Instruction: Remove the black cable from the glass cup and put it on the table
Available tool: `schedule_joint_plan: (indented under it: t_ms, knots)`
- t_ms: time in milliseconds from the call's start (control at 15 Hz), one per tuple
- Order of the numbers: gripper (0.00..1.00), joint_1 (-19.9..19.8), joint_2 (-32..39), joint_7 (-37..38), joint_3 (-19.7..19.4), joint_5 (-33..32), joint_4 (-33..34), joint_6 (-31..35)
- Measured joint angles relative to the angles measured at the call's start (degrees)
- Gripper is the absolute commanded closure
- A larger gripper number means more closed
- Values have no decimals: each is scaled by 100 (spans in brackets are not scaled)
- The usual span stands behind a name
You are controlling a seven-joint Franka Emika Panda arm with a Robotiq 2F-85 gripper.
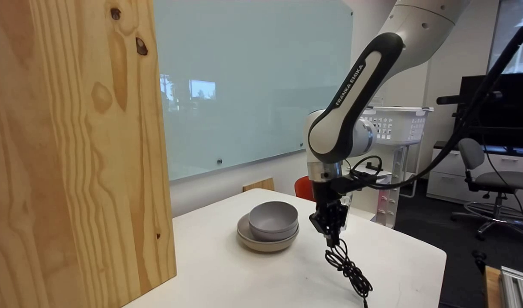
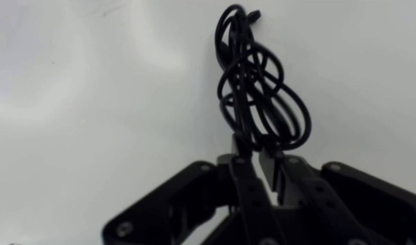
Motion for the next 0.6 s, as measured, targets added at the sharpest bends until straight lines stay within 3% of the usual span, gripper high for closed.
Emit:
schedule_joint_plan:
  t_ms: [467,600]
  knots:
    - [0,0,48,13,0,-4,266,-171]
    - [0,18,33,104,-20,-144,376,-88]
